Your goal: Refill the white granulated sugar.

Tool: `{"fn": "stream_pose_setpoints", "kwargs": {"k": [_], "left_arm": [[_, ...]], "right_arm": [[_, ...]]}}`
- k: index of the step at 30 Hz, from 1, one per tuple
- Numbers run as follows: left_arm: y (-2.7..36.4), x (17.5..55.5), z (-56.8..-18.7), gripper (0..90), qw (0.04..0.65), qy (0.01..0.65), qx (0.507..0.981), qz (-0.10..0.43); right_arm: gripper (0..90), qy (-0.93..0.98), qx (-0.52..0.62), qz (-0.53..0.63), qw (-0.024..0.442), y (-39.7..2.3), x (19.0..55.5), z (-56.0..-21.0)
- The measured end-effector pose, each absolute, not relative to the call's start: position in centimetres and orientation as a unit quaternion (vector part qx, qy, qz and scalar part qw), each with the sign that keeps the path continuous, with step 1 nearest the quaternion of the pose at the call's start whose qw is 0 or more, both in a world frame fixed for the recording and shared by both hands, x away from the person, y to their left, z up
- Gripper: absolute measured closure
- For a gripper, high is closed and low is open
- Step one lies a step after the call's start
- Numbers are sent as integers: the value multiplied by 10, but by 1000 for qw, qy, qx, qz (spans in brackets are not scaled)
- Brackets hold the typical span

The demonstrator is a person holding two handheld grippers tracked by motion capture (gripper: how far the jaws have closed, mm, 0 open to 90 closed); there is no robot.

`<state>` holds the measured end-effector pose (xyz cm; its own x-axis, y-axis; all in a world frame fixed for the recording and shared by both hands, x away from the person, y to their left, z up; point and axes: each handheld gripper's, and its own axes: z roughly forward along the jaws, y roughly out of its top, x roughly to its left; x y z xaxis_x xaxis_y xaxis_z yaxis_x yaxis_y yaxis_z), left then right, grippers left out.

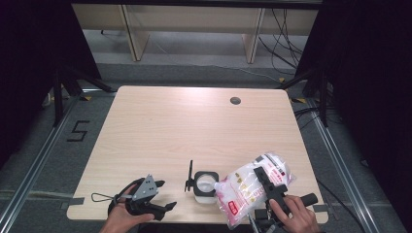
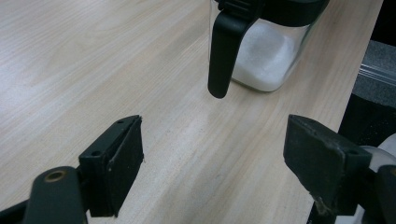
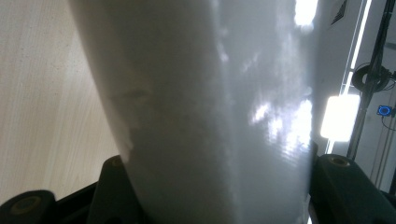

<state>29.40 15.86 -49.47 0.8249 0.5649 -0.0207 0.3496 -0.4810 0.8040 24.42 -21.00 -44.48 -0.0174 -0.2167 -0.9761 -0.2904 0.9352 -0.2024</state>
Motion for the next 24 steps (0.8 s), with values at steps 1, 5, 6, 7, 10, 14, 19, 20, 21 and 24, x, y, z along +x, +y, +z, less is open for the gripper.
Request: {"fn": "stream_pose_setpoints", "kwargs": {"k": [1, 5, 6, 7, 10, 14, 19, 20, 21, 24], "left_arm": [[159, 294, -495, 195, 433, 268, 852, 124], [159, 294, -495, 194, 433, 269, 851, 124], [159, 294, -495, 195, 432, 268, 852, 124], [159, 294, -495, 195, 433, 268, 852, 124], [158, 294, -494, 195, 433, 268, 852, 125], [158, 294, -494, 195, 432, 268, 852, 125], [159, 294, -495, 195, 433, 268, 852, 124], [159, 295, -494, 195, 432, 264, 853, 126], [159, 296, -494, 194, 433, 258, 854, 132], [158, 294, -495, 194, 437, 273, 848, 123]], "right_arm": [[479, 715, -168, 35, 677, -211, 245, -447], [479, 713, -175, 28, 678, -210, 244, -444], [479, 713, -175, 29, 678, -210, 244, -444], [479, 713, -176, 28, 678, -210, 244, -445], [479, 713, -176, 27, 678, -210, 244, -444], [480, 720, -162, 33, 674, -211, 244, -448], [479, 720, -162, 27, 674, -210, 243, -447], [480, 720, -160, 28, 675, -210, 243, -448], [480, 719, -163, 28, 675, -211, 243, -447], [480, 718, -165, 29, 676, -210, 243, -447]]}}
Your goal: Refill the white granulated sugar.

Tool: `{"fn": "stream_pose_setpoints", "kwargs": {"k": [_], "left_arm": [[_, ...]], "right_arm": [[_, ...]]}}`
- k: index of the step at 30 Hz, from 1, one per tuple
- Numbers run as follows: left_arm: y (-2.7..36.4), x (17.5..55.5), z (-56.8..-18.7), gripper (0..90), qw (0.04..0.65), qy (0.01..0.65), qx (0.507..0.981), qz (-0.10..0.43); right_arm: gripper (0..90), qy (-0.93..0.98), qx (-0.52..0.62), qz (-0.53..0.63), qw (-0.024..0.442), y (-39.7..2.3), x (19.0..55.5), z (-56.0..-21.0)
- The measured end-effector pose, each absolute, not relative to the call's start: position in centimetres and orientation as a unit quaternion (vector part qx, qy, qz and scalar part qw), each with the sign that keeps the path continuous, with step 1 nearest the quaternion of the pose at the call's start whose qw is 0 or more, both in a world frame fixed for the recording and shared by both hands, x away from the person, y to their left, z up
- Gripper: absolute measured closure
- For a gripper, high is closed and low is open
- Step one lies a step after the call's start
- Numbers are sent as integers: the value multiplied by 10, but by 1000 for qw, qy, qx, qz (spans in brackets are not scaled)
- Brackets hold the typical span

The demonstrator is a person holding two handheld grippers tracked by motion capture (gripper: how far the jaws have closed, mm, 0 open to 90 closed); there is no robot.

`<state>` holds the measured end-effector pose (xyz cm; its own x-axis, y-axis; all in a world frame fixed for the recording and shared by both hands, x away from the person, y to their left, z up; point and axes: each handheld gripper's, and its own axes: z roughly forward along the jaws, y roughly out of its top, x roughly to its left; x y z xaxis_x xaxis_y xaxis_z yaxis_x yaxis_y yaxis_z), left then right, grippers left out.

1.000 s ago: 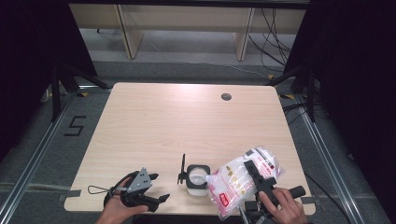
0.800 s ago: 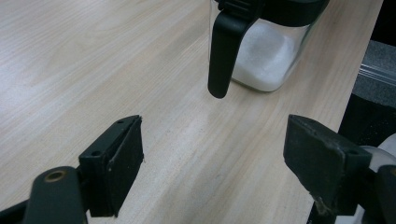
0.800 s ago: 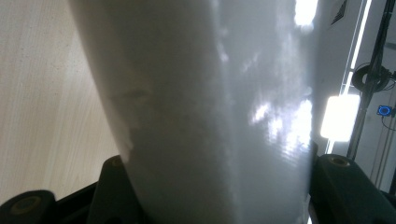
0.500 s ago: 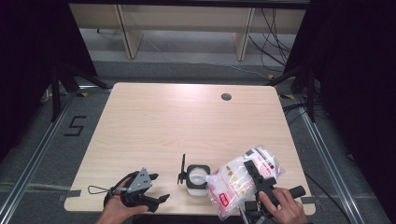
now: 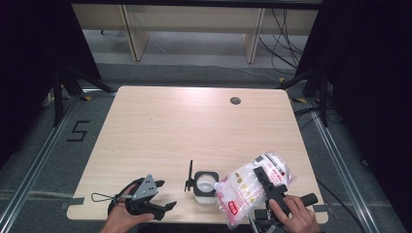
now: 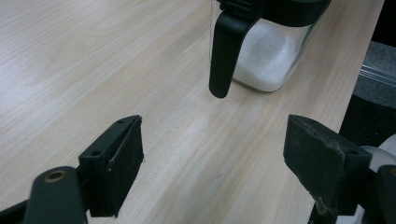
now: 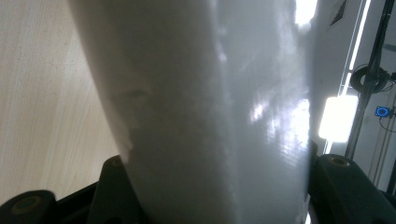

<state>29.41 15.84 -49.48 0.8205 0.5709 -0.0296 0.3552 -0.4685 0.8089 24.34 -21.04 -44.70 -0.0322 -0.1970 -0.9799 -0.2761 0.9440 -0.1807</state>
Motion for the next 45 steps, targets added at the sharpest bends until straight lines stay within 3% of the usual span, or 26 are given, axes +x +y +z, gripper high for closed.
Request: {"fn": "stream_pose_setpoints", "kwargs": {"k": [45], "left_arm": [[160, 296, -495, 194, 428, 271, 852, 128]], "right_arm": [[491, 713, -174, 26, 679, -211, 245, -445]]}}
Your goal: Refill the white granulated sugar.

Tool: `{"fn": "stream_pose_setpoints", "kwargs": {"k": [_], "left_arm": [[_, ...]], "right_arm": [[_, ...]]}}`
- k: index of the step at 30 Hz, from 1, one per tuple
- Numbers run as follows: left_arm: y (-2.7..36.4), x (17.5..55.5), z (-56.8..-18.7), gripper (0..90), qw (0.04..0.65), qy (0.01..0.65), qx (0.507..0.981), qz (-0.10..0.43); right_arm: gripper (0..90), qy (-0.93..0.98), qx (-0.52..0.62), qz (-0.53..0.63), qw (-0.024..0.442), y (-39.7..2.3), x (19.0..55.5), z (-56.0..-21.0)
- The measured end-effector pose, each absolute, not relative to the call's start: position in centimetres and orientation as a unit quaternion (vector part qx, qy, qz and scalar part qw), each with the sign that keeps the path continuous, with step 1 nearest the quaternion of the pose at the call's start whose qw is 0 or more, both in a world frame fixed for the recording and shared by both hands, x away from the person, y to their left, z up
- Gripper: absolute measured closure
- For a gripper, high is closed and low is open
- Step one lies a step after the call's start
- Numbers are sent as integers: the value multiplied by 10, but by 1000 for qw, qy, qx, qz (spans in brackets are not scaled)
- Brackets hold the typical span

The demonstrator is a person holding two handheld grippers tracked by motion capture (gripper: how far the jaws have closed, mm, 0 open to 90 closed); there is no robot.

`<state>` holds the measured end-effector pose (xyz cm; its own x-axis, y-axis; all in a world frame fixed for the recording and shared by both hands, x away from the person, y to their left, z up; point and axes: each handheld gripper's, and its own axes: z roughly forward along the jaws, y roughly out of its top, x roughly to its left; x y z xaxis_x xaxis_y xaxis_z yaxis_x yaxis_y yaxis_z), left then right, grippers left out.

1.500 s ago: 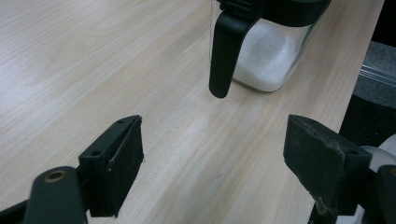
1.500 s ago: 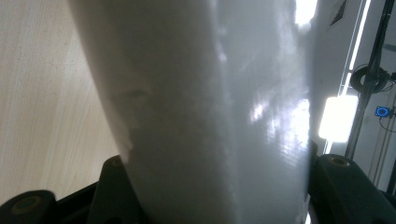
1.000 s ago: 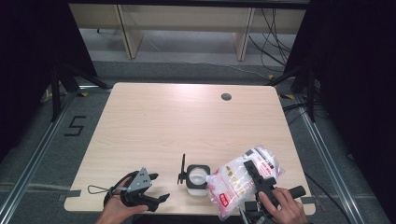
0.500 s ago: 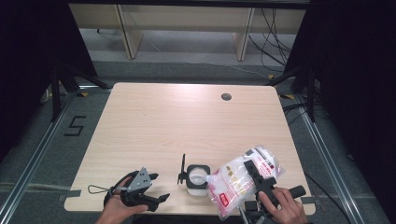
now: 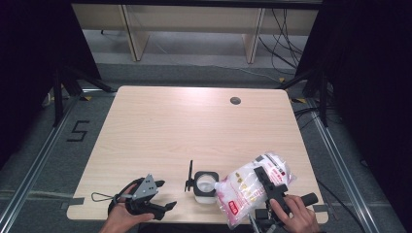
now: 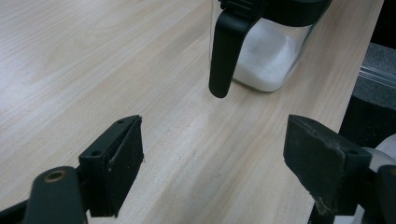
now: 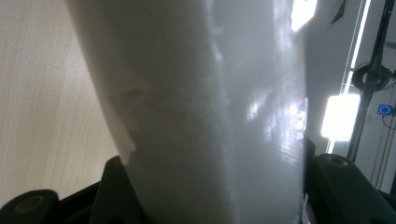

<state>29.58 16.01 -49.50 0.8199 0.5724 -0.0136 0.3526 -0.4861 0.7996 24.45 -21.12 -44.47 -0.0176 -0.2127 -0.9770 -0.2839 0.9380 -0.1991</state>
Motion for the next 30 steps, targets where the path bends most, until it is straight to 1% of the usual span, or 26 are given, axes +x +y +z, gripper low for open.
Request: {"fn": "stream_pose_setpoints", "kwargs": {"k": [1, 2, 3, 4, 6, 9, 10, 11, 12, 19, 22, 23, 30], "left_arm": [[160, 296, -495, 195, 432, 271, 851, 128], [161, 298, -494, 195, 428, 255, 857, 133], [159, 296, -495, 195, 436, 268, 850, 126], [160, 296, -495, 194, 426, 271, 853, 131], [159, 295, -496, 195, 438, 275, 847, 124], [159, 295, -496, 195, 438, 276, 847, 123], [160, 297, -495, 194, 431, 261, 854, 130], [161, 297, -494, 195, 428, 259, 856, 130], [159, 295, -495, 194, 439, 274, 847, 118], [159, 295, -495, 195, 439, 274, 847, 121], [160, 295, -495, 195, 436, 273, 849, 118], [160, 295, -495, 194, 436, 272, 850, 118], [160, 295, -495, 195, 438, 271, 848, 124]], "right_arm": [[491, 716, -168, 28, 677, -212, 244, -445], [492, 716, -167, 31, 677, -212, 244, -446], [492, 717, -166, 32, 677, -212, 244, -445], [492, 716, -167, 29, 677, -212, 244, -445], [492, 717, -165, 32, 677, -212, 244, -445], [493, 714, -169, 34, 679, -212, 244, -445], [494, 714, -168, 36, 679, -211, 244, -445], [494, 714, -168, 36, 679, -211, 244, -445], [494, 715, -167, 35, 678, -211, 244, -445], [495, 709, -177, 31, 682, -211, 244, -443], [495, 717, -160, 35, 678, -212, 244, -445], [495, 708, -170, 44, 684, -212, 245, -445], [496, 714, -168, 30, 679, -212, 244, -444]]}}
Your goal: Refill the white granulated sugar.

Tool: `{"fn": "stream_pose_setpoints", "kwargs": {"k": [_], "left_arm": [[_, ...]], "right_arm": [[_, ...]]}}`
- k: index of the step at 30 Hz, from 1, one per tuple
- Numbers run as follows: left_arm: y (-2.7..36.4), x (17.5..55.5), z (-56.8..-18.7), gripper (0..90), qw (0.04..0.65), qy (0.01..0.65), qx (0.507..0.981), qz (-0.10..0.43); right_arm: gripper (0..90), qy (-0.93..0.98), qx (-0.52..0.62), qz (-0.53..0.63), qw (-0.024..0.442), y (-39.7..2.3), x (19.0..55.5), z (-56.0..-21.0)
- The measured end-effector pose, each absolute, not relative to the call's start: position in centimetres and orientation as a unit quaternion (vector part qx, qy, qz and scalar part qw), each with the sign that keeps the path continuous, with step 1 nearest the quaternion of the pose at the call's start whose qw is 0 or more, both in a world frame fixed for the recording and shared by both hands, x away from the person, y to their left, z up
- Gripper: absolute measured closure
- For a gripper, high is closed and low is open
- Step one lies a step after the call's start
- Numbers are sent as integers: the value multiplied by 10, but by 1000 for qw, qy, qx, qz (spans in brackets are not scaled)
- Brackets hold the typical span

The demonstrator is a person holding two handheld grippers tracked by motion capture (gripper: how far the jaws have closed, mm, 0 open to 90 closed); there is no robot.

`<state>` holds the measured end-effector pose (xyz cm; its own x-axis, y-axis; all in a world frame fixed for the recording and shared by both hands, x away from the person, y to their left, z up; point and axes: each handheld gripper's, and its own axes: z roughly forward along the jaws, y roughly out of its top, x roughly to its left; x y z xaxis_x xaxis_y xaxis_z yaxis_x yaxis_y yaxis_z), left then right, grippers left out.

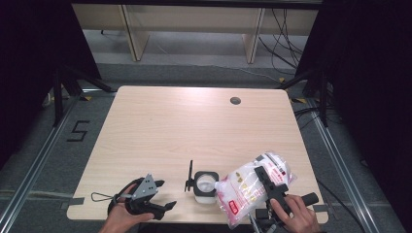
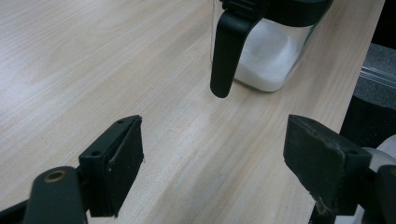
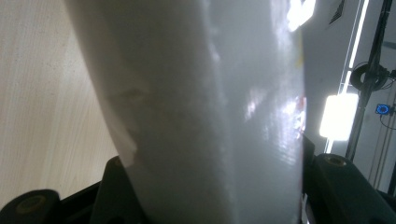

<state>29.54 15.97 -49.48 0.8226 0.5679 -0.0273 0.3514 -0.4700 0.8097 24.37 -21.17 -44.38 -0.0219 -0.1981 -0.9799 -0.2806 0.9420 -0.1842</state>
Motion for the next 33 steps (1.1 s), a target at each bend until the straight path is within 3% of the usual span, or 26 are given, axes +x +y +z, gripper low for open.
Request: {"fn": "stream_pose_setpoints", "kwargs": {"k": [33], "left_arm": [[159, 295, -495, 195, 438, 269, 849, 123]], "right_arm": [[499, 709, -175, 39, 682, -213, 245, -443]]}}
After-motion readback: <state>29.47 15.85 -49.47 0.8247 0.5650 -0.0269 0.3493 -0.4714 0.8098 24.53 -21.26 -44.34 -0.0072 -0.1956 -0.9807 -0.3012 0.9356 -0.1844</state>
